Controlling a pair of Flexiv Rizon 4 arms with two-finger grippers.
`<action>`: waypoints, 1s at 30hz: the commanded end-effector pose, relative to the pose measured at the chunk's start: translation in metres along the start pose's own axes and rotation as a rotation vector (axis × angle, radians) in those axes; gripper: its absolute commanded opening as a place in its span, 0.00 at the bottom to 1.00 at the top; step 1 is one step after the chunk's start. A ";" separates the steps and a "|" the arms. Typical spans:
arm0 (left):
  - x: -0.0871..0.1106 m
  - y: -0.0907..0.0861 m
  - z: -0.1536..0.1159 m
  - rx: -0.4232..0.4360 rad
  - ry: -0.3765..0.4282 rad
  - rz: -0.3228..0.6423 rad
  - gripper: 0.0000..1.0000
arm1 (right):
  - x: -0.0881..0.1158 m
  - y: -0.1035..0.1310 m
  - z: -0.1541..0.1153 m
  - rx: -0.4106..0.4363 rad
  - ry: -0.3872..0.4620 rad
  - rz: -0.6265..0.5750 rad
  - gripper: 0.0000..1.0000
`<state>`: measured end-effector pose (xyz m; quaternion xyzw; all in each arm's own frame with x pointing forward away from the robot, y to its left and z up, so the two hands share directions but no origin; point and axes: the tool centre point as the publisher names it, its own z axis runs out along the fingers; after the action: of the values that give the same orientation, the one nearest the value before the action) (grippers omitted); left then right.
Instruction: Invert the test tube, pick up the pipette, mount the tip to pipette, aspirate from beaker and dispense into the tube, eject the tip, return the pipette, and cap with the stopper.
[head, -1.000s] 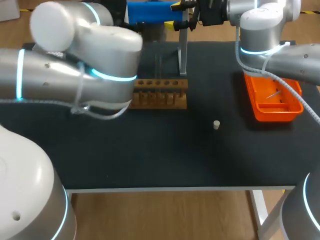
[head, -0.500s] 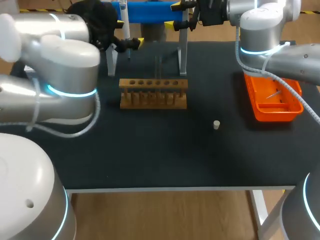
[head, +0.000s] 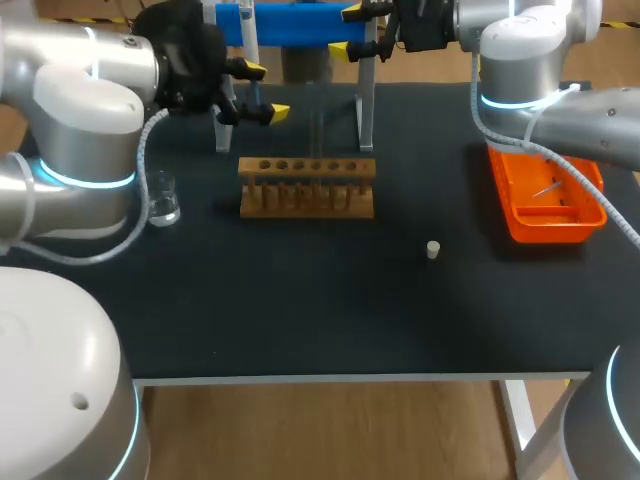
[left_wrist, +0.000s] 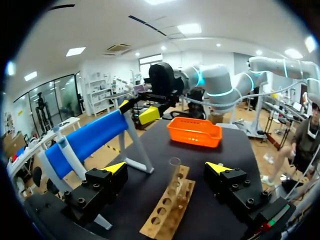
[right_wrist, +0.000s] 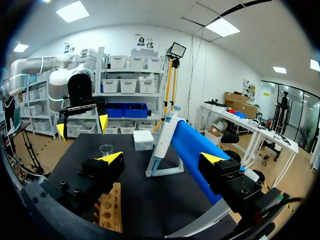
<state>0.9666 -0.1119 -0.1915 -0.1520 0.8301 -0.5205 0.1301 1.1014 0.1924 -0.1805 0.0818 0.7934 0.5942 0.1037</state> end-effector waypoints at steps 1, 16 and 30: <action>-0.005 0.001 0.011 -0.023 0.186 0.005 1.00 | 0.000 0.001 -0.001 0.003 0.000 0.000 1.00; -0.004 0.016 0.052 -0.057 0.263 0.020 1.00 | 0.000 0.001 -0.001 0.003 0.000 0.000 1.00; 0.010 0.023 0.069 -0.070 0.205 0.010 1.00 | 0.000 0.001 -0.001 0.003 0.000 0.000 1.00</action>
<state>0.9848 -0.1584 -0.2392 -0.0934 0.8588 -0.5026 0.0336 1.1014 0.1924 -0.1805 0.0818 0.7934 0.5942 0.1037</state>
